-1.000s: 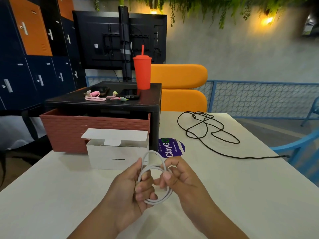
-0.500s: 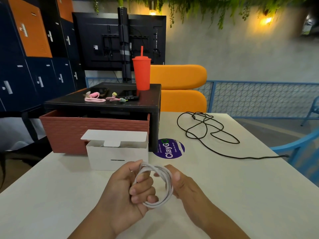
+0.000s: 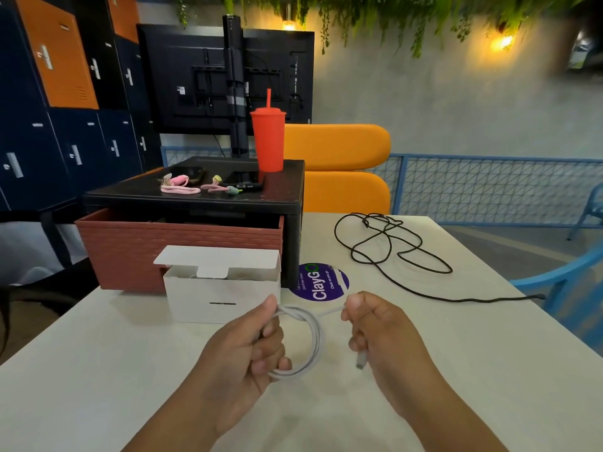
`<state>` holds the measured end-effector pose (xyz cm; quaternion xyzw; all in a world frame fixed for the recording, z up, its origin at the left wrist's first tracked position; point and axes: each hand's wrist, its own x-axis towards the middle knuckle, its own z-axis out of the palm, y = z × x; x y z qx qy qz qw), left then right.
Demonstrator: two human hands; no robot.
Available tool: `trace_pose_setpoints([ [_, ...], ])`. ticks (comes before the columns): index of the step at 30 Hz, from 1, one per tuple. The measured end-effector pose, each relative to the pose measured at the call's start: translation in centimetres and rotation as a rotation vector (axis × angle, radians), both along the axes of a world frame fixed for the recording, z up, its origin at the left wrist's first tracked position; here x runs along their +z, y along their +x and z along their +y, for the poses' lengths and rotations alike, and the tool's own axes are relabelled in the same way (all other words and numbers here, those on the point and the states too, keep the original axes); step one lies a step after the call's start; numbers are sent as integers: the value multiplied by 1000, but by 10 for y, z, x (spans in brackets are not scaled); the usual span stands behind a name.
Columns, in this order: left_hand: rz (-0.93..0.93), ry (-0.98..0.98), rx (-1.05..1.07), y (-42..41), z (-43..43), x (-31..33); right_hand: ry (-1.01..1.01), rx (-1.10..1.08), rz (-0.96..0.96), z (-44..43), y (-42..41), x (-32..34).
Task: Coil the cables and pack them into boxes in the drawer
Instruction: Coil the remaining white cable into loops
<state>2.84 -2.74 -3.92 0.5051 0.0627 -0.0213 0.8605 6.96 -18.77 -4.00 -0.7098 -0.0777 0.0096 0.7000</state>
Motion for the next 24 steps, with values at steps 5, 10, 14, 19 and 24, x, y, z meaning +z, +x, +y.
trace_pose_setpoints([
  [5,-96,151,121,7,-4,-10,759,238,410,5,-7,4],
  [10,-191,566,242,8,-3,-21,911,205,432,10,-12,5],
  [14,-133,528,154,8,-15,-30,948,68,395,14,-14,5],
  [19,-141,524,-14,9,-20,-42,895,-13,425,14,-14,3],
  [24,-24,310,0,8,-27,-33,875,0,423,15,-15,0],
])
